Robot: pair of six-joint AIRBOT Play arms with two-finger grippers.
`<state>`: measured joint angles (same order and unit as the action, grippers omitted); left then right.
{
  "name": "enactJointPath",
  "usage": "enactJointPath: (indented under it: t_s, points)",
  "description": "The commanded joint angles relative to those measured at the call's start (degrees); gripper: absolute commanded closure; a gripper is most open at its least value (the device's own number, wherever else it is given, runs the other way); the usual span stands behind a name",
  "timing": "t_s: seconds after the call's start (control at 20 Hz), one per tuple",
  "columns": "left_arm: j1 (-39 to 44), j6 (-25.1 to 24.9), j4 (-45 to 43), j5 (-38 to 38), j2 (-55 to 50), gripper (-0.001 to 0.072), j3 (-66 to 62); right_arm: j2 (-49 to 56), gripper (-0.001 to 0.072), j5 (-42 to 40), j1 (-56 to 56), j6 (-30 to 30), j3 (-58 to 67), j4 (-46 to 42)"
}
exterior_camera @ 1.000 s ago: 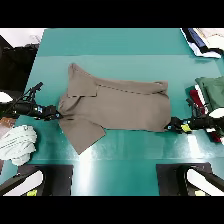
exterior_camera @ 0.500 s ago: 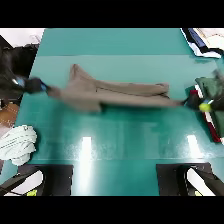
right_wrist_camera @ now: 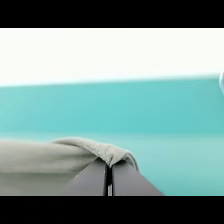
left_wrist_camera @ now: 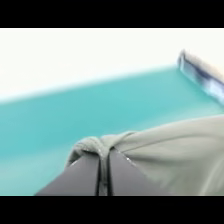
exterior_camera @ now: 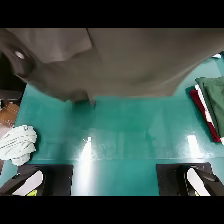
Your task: Fold the shirts.
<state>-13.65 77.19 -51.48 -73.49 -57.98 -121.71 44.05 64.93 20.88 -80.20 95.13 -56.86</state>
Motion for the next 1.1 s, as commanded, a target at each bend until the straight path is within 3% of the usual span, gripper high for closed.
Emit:
enactJointPath:
  t_s: [0.0,0.25,0.5,0.7,0.95,1.05]
  points:
    - [-0.02,0.83,0.04,4.24,6.95,0.068,-4.28,-0.92,0.0696,3.3,0.04,-3.52,10.27,-6.14]
    - [-0.02,0.42,0.13,6.75,12.0,0.068,-4.22,2.14,0.0696,15.02,0.04,-6.62,21.94,-18.4]
    - [-0.02,0.83,0.33,2.89,9.62,0.068,9.35,13.07,0.0697,28.35,-1.38,-6.97,22.6,-19.87]
    - [-0.02,0.76,1.01,-4.9,0.52,0.068,20.68,24.52,0.0697,33.22,-7.85,-7.89,10.71,-27.87]
    - [2.93,-0.15,0.94,-7.15,-16.87,0.0679,27.85,39.58,0.0697,32.7,-13.84,-8.24,3.28,-33.33]
    - [6.19,-5.22,0.94,-4.17,-24.3,0.0679,27.93,44.59,0.0697,28.52,-15.02,-8.7,2.91,-33.31]
